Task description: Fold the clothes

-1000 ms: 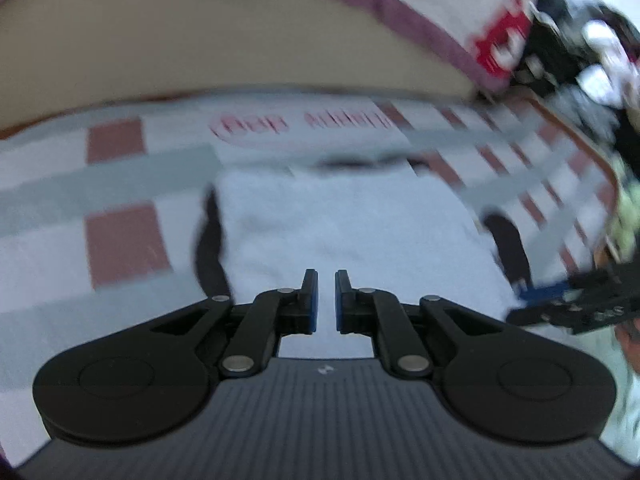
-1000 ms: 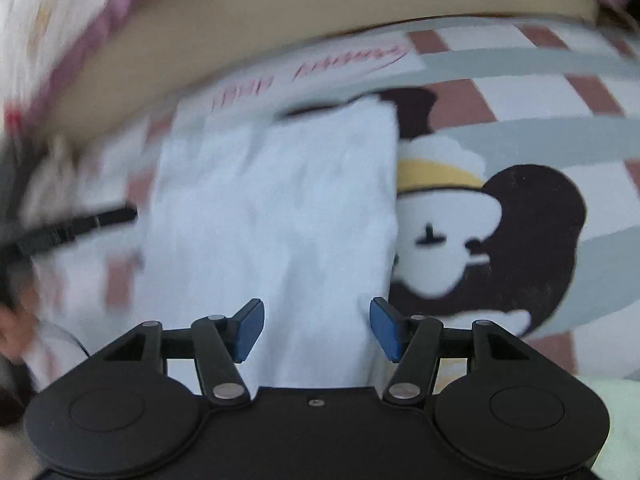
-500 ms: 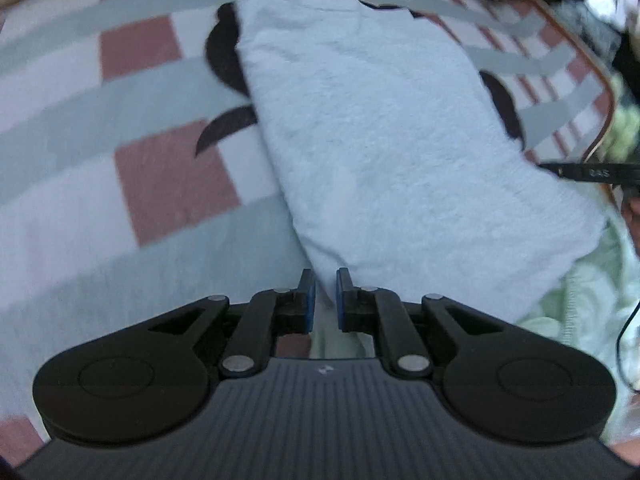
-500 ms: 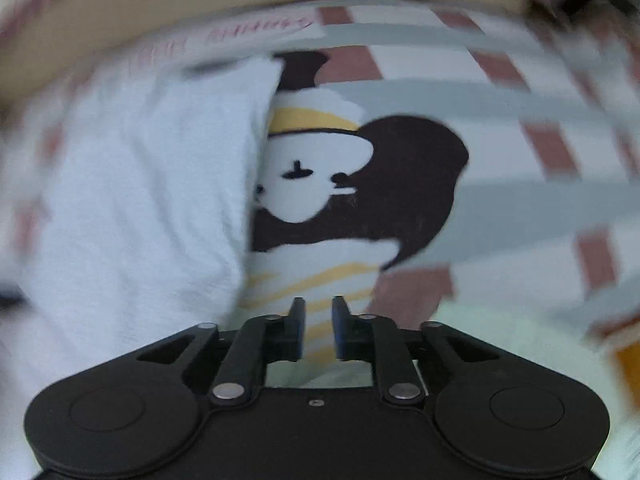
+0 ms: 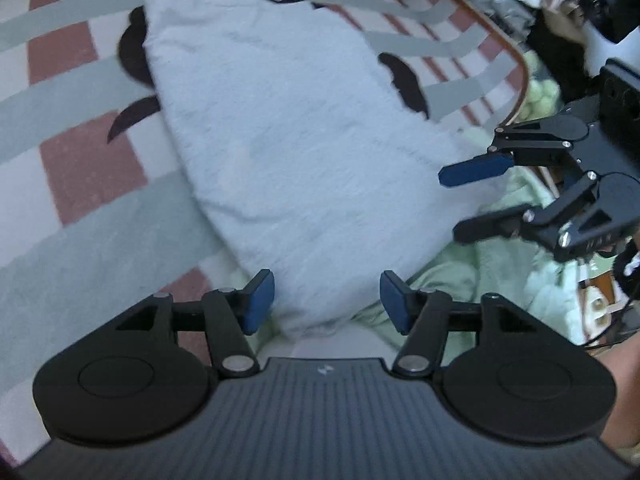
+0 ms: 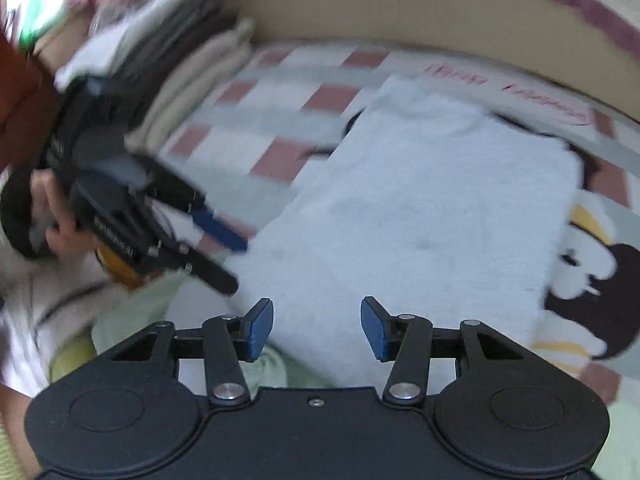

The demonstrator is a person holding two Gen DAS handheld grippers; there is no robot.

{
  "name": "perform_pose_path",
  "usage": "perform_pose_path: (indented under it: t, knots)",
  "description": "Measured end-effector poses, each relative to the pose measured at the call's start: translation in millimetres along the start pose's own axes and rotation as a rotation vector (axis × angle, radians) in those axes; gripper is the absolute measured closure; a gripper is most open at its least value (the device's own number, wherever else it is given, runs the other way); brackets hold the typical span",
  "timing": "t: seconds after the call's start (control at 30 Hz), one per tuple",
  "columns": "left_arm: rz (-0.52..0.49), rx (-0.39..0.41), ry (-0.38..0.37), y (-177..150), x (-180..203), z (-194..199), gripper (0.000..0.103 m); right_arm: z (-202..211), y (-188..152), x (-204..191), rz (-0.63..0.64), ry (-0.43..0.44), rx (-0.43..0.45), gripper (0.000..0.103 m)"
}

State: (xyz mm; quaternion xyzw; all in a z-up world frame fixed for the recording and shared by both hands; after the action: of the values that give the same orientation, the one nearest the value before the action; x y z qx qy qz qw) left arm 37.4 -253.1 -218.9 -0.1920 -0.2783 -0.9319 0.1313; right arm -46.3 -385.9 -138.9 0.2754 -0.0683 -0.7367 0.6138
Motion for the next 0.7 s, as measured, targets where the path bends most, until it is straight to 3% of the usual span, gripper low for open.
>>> perform_pose_path:
  t: [0.17,0.23,0.27,0.3,0.33,0.37,0.47,0.57,0.7]
  knots:
    - [0.055,-0.049,-0.025,-10.4,-3.2,-10.9,0.043,-18.7,-9.1,-17.4,0.135,-0.009,-0.057,0.049]
    - [0.071,-0.092,-0.01,-13.9,-3.0,-20.2,0.035,-21.0,-14.8,-15.2,0.152,-0.014,-0.088,0.049]
    - [0.077,-0.09,0.007,-14.2,-3.0,-21.1,0.037,-22.1,-18.3,-15.5,0.163,-0.017,-0.1,0.049]
    - [0.08,-0.07,0.021,-12.4,-1.9,-19.8,0.039,-24.1,-21.7,-16.2,0.178,-0.023,-0.1,0.049]
    - [0.067,-0.048,0.03,-9.6,0.6,-17.7,0.046,-26.0,-25.1,-16.9,0.193,-0.028,-0.1,0.049]
    - [0.04,-0.025,0.035,-5.9,4.3,-14.8,0.062,-27.3,-27.5,-15.0,0.215,-0.032,-0.098,0.049]
    - [0.027,0.047,0.033,7.7,5.9,-4.8,0.08,-28.5,-31.8,-8.5,0.244,-0.051,-0.088,0.049]
    - [0.132,0.163,-0.005,32.2,-10.0,3.8,0.08,-26.6,-28.9,-5.6,0.225,-0.052,-0.072,0.048]
    - [0.213,0.22,-0.036,58.4,-25.7,2.8,0.081,-34.1,-26.5,-13.4,0.261,-0.064,-0.055,0.044]
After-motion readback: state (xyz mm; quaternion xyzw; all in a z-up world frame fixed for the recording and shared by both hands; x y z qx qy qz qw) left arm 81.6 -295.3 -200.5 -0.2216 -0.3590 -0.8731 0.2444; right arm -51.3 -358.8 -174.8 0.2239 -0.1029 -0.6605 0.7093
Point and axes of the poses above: each gripper's, at about its wrist camera, not at the fingertips, and z roughly against the way its jaws point, x to its right, y to its top, the point moved 7 cm from there along -z, roughly the way its jaws point, and after that the axes turned 12 degrees about -z, right-handed, at the moved point
